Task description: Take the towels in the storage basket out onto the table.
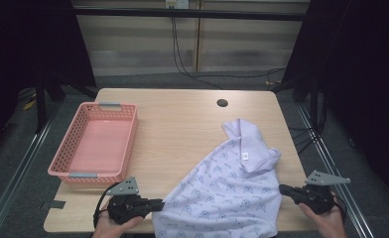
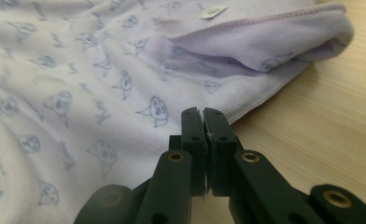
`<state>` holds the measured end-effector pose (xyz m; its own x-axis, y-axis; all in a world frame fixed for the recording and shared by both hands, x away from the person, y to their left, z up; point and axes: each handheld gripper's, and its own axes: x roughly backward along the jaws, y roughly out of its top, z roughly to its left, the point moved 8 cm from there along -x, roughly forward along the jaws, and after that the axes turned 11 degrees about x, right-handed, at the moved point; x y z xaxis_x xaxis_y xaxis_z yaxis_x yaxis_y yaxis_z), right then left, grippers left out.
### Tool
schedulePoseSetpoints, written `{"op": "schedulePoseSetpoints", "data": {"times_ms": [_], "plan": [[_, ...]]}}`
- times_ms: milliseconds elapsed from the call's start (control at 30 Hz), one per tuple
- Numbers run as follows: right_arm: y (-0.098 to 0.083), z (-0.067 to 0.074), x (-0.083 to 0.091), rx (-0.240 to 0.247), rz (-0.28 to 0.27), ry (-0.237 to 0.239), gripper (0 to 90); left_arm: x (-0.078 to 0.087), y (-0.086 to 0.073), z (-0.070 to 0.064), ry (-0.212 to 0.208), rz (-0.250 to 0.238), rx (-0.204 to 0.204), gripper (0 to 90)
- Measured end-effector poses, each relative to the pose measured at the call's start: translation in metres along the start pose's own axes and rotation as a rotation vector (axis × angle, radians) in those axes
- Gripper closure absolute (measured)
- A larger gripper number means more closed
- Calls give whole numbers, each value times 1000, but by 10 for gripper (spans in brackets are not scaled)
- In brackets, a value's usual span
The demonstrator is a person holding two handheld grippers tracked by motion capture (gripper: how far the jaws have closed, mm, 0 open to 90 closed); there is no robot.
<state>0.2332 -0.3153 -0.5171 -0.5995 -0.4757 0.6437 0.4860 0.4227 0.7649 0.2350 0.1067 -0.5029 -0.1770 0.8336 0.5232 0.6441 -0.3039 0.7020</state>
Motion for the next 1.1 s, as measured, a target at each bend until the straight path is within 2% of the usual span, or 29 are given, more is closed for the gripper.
{"op": "schedulePoseSetpoints", "data": {"times_ms": [33, 100, 133, 167, 200, 300, 367, 400, 467, 500, 533, 567, 633, 667, 700, 833, 967, 1067, 1100], "plan": [[-2, -1, 0, -5, 6, -6, 870, -4, 1, 2, -5, 6, 4, 716], [-4, -4, 0, -21, 3, -18, 843, -12, 7, 10, 21, 10, 23, 686], [-4, -6, 0, -21, 1, -17, 841, -17, 11, 13, 17, 13, 29, 665], [-1, -8, 0, -24, -17, -21, 760, -22, 15, 16, 7, 22, 36, 650], [-1, -8, 0, -24, -17, -21, 760, -27, 20, 20, 14, 29, 36, 650], [4, -8, -1, -22, -34, -6, 683, -51, 34, 35, 67, 61, 14, 666], [7, -5, -6, -21, -32, 4, 646, -67, 41, 42, 71, 73, 24, 656], [9, -3, -10, -4, -28, 14, 636, -75, 44, 45, 83, 92, 18, 640], [12, 0, -17, 6, -19, 24, 609, -88, 47, 47, 73, 104, 14, 604], [14, 1, -19, 9, -16, 33, 606, -97, 47, 49, 97, 125, 9, 598], [16, 3, -23, 15, -13, 38, 595, -103, 47, 50, 102, 134, 3, 590], [17, 4, -26, 25, -11, 49, 586, -106, 46, 49, 93, 152, -3, 613], [19, 6, -32, 33, 0, 57, 577, -112, 44, 46, 103, 173, -41, 745], [19, 7, -35, 36, 8, 64, 575, -112, 42, 43, 103, 184, -54, 830], [19, 9, -39, 43, 18, 74, 570, -110, 42, 43, 117, 180, -52, 858], [16, 14, -46, 66, 46, 87, 559, -94, 44, 42, 108, 144, -23, 872], [15, 19, -50, 72, 61, 101, 551, -60, 34, 41, 100, 92, 18, 872], [17, 26, -56, 78, 70, 120, 528, -34, 20, 32, 99, 67, 23, 871], [19, 29, -58, 86, 72, 131, 523, -28, 15, 29, 87, 65, 25, 871]]}}
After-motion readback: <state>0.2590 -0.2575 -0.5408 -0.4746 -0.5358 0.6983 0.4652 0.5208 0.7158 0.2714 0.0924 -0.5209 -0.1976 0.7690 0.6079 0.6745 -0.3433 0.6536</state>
